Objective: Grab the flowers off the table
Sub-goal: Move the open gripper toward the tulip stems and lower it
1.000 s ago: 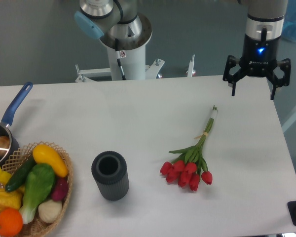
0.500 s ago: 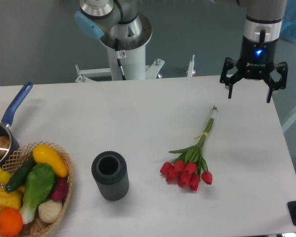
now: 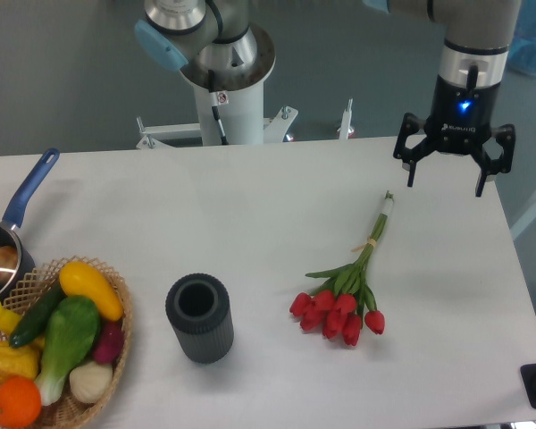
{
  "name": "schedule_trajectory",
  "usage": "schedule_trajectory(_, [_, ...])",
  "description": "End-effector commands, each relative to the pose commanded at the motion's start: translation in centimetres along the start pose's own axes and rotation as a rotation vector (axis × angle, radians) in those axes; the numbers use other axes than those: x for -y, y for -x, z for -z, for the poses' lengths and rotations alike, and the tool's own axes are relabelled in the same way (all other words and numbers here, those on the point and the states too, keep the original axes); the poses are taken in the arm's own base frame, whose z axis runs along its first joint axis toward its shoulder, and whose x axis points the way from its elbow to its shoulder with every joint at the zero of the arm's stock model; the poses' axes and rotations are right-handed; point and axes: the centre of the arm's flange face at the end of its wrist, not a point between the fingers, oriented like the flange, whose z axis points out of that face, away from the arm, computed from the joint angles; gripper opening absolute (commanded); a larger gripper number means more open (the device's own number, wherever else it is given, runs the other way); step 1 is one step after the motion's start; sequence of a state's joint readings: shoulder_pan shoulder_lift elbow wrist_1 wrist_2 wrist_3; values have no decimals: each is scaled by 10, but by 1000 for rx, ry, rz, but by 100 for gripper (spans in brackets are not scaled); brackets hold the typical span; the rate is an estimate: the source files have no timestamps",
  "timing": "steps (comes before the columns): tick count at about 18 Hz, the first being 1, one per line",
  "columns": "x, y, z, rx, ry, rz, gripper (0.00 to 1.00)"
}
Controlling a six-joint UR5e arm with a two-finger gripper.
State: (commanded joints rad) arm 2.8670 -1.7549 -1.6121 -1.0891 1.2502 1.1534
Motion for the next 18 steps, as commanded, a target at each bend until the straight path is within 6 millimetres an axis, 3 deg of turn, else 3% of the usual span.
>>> schedule_trajectory(5, [-22, -8, -30, -62, 29, -69, 100])
schedule_trajectory(11, [-41, -7, -49, -80, 117, -120, 100])
schedule_trajectory(18, [-70, -26, -79, -141, 234, -227, 100])
